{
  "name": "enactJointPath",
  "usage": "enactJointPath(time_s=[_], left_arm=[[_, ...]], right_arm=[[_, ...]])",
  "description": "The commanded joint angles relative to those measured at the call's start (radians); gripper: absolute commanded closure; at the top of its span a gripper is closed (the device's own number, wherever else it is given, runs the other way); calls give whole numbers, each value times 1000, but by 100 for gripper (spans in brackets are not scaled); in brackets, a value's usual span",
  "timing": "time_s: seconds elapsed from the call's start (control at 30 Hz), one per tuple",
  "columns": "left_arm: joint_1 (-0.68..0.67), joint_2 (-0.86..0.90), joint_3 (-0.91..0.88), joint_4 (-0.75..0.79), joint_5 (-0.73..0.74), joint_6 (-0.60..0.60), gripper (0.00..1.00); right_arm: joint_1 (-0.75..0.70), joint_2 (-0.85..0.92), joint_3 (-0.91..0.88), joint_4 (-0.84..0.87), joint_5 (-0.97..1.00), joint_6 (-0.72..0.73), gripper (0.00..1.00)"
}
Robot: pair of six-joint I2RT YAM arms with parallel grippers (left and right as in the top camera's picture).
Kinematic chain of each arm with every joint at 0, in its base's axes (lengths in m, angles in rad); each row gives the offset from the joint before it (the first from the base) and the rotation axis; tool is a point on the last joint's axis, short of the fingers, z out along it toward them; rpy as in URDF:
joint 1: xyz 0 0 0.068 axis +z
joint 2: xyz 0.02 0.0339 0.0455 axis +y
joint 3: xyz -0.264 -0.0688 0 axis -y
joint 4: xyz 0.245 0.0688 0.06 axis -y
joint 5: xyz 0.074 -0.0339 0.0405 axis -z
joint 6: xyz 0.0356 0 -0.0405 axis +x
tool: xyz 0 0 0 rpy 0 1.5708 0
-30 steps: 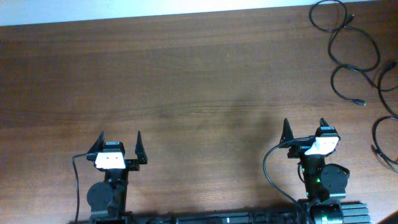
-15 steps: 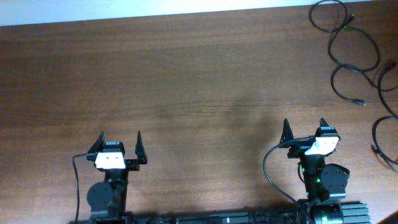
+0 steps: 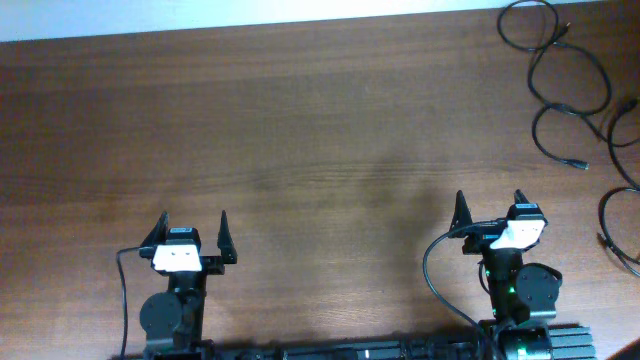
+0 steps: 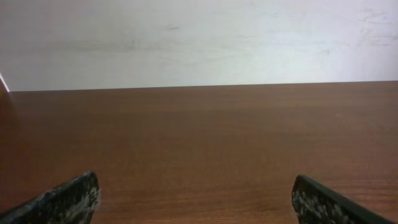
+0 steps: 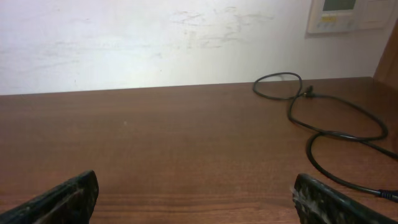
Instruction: Untangle cables
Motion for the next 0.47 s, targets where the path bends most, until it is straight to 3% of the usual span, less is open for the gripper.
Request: enactJointPath(time_s=[0.0,0.43], left_arm=[[7,-8,-6,-2,-7,-14,1],[7,-8,-6,-2,-7,-14,1]], right_arm=[[9,-7,-5,-8,11,8,1],[9,-7,-5,-8,11,8,1]])
